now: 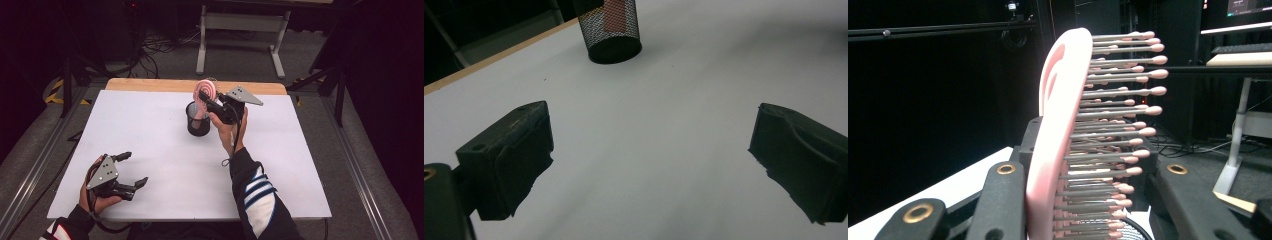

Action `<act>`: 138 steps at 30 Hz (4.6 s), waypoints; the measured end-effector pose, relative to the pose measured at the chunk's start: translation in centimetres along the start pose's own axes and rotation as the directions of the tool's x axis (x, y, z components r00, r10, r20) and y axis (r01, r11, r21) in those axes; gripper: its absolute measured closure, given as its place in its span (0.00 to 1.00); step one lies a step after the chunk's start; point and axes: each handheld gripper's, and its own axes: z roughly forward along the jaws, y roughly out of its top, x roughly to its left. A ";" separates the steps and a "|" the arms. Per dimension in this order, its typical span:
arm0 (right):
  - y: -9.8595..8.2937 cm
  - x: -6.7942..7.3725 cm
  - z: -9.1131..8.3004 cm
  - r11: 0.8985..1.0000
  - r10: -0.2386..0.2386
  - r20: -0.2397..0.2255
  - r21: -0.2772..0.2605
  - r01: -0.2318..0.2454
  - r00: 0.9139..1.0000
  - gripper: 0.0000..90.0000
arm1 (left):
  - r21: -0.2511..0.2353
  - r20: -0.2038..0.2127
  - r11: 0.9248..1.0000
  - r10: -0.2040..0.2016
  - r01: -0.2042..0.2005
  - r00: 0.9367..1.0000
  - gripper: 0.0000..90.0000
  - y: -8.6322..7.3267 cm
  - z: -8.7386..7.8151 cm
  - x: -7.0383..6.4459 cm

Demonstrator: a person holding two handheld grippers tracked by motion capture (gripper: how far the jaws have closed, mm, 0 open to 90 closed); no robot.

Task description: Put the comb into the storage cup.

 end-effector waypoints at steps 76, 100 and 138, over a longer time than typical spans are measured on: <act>-1.2 -1.8 -0.7 0.995 -0.057 0.135 0.087 0.045 0.989 0.38 | 0.021 0.010 1.000 0.014 -0.014 1.000 0.06 0.1 0.6 -0.3; 0.8 -0.8 -0.9 0.967 -0.224 0.160 0.160 0.199 0.961 0.18 | 0.005 0.006 1.000 0.019 -0.019 1.000 0.06 0.2 0.1 -0.2; 3.5 0.0 -3.5 0.951 -0.298 0.161 0.134 0.278 0.941 0.10 | 0.012 0.007 1.000 0.022 -0.022 1.000 0.05 0.2 0.3 -0.3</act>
